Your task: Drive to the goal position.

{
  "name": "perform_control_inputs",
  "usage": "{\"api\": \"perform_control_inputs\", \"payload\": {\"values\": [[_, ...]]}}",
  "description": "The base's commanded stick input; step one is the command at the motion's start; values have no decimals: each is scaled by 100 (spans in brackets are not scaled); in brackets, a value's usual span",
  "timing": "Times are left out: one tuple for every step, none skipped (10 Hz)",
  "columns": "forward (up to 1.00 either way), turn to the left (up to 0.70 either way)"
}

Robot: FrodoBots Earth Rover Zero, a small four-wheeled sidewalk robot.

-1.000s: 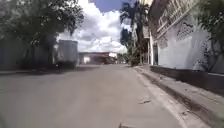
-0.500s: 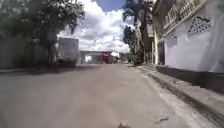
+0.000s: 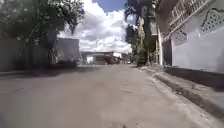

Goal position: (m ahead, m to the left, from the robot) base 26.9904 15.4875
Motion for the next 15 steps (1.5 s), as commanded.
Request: {"api": "perform_control_inputs", "payload": {"values": [[100,0],[100,0],[100,0],[100,0],[100,0],[100,0],[100,0],[100,0],[100,0],[100,0],[100,0],[100,0],[100,0],[100,0],[100,0]]}}
